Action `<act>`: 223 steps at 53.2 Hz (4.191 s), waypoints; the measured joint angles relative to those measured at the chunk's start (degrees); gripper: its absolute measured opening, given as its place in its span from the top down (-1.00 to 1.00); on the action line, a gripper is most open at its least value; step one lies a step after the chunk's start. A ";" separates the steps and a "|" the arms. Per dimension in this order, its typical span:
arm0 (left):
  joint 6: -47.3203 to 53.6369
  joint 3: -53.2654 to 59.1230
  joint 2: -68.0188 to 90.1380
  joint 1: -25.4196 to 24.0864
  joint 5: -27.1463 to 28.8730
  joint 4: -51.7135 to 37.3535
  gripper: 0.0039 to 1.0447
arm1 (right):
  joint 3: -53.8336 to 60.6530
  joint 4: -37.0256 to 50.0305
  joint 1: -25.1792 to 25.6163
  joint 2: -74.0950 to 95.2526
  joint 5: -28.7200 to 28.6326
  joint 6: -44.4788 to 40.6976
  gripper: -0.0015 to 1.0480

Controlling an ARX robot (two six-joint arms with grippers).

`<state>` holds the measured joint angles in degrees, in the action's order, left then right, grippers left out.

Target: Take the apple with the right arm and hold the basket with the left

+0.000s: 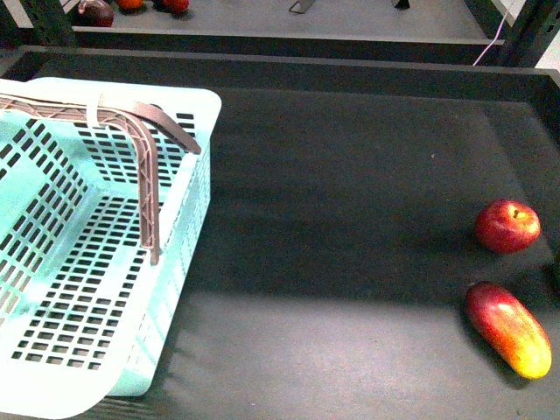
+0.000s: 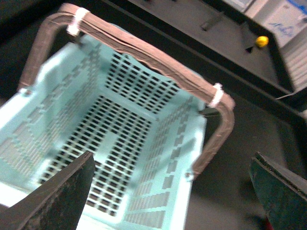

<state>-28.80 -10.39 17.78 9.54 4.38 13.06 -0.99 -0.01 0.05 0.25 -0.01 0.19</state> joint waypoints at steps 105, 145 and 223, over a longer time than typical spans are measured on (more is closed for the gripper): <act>-43.89 -38.84 86.31 -5.31 -1.33 -28.98 0.73 | 0.00 0.00 0.00 0.00 0.00 0.00 -0.83; -28.96 -36.48 67.14 3.39 -7.30 -20.13 0.73 | 0.00 0.00 0.00 0.00 0.00 0.00 -0.83; -21.99 -39.69 60.83 26.77 -13.18 -16.79 0.73 | -6.16 -15.26 3.67 9.46 -7.93 0.15 -0.83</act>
<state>-50.78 -50.09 78.61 36.32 -8.80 -3.73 -7.16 -15.27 3.73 9.72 -7.94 0.34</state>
